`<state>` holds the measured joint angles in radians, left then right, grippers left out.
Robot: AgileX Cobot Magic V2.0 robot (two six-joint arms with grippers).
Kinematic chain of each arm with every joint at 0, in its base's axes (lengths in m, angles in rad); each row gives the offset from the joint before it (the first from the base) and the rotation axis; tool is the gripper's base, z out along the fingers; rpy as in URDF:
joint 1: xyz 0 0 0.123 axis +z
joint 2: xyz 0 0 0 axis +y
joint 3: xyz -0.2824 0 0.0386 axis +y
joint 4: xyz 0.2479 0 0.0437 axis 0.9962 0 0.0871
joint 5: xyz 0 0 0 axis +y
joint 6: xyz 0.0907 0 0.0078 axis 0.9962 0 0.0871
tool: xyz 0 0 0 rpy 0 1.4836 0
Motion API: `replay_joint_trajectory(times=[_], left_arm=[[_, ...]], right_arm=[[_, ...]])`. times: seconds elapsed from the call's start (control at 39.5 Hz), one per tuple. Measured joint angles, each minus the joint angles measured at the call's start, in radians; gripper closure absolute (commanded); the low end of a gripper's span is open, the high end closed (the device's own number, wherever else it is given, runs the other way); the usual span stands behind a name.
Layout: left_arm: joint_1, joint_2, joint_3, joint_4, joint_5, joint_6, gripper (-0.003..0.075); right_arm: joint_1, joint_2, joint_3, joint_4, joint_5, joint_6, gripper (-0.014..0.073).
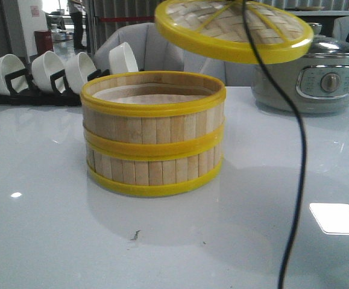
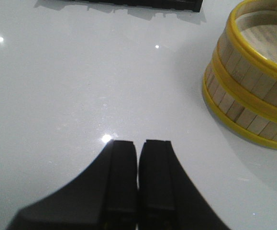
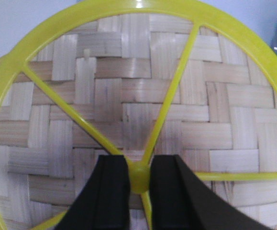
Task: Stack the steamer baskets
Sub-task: 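Lift the woven lid with the right gripper and carry it over the stack, then lower the lid onto the top basket and release it with the right gripper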
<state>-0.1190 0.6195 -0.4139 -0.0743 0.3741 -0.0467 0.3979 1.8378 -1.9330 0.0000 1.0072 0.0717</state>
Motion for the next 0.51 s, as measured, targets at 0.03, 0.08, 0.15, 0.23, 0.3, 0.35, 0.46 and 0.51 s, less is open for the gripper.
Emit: replay_joint_trajectory(times=[0.03,0.08,0.15,0.23,0.3,0.35,0.46,0.51], left_arm=[[0.000,0.000,0.000,0.000,0.000,0.000,0.0634],[0.000,0.000,0.000,0.000,0.000,0.000,0.0634],[0.000,0.000,0.000,0.000,0.000,0.000,0.0634],[0.000,0.000,0.000,0.000,0.000,0.000,0.0634],[0.000,0.000,0.000,0.000,0.000,0.000,0.0634],[0.000,0.000,0.000,0.000,0.000,0.000,0.0634],[0.000,0.000,0.000,0.000,0.000,0.000,0.0634],[0.000,0.000,0.000,0.000,0.000,0.000,0.0634]], right_arm=[[0.016,0.017,-0.024,0.000,0.012,0.000,0.0558],[0.042,0.047,-0.063,0.000,0.032,0.000,0.0558],[0.072,0.091,-0.111,0.000,0.063,0.000,0.0558],[0.096,0.133,-0.150,0.000,0.087,0.000,0.0558],[0.111,0.160,-0.162,0.000,0.091,0.000,0.0558],[0.121,0.174,-0.165,0.000,0.091,0.000,0.0558],[0.131,0.197,-0.166,0.000,0.085,0.000,0.0558],[0.133,0.204,-0.166,0.000,0.082,0.000,0.0558]])
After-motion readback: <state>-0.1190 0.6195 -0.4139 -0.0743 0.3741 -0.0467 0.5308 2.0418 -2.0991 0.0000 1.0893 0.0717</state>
